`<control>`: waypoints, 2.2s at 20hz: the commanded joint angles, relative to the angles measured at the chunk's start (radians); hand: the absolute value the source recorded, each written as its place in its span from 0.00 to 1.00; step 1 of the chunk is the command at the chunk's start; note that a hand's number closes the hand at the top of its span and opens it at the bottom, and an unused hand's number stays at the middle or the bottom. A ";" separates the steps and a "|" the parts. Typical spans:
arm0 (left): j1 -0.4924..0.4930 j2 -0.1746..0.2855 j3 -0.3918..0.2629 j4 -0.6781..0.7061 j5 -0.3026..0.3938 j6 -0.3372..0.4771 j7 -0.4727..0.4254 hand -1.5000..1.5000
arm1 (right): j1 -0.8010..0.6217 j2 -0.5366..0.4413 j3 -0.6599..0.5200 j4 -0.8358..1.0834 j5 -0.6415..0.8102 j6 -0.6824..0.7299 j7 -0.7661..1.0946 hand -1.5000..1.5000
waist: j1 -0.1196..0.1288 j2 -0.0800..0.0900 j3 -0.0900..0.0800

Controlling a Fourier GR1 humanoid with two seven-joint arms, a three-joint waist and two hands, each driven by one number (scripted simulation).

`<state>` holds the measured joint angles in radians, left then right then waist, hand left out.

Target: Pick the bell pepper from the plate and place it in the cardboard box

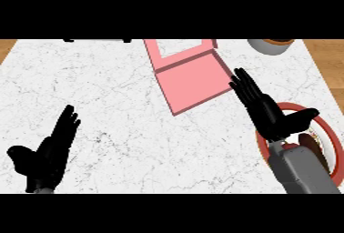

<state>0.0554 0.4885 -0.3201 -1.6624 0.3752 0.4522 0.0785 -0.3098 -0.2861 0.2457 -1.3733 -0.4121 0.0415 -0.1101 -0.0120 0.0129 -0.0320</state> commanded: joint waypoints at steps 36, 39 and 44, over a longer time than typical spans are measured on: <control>-0.228 0.069 -0.064 0.273 -0.231 -0.163 -0.100 0.50 | 1.490 -0.206 -0.237 -0.965 0.910 -0.717 0.450 0.00 | 0.028 0.010 0.025; -0.250 0.047 -0.069 0.310 -0.245 -0.171 -0.118 0.50 | 1.458 -0.203 -0.229 -0.978 1.019 -0.641 0.631 0.00 | 0.036 0.009 0.027; -0.292 0.024 -0.063 0.332 -0.251 -0.192 -0.096 0.50 | 1.262 -0.227 -0.172 -1.030 1.129 -0.484 0.917 0.00 | 0.047 0.006 0.028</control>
<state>-0.2036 0.5323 -0.3895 -1.3632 0.1289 0.2760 -0.0176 1.0409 -0.5095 0.0257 -2.3252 0.5678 -0.5432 0.5910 0.0281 0.0204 -0.0050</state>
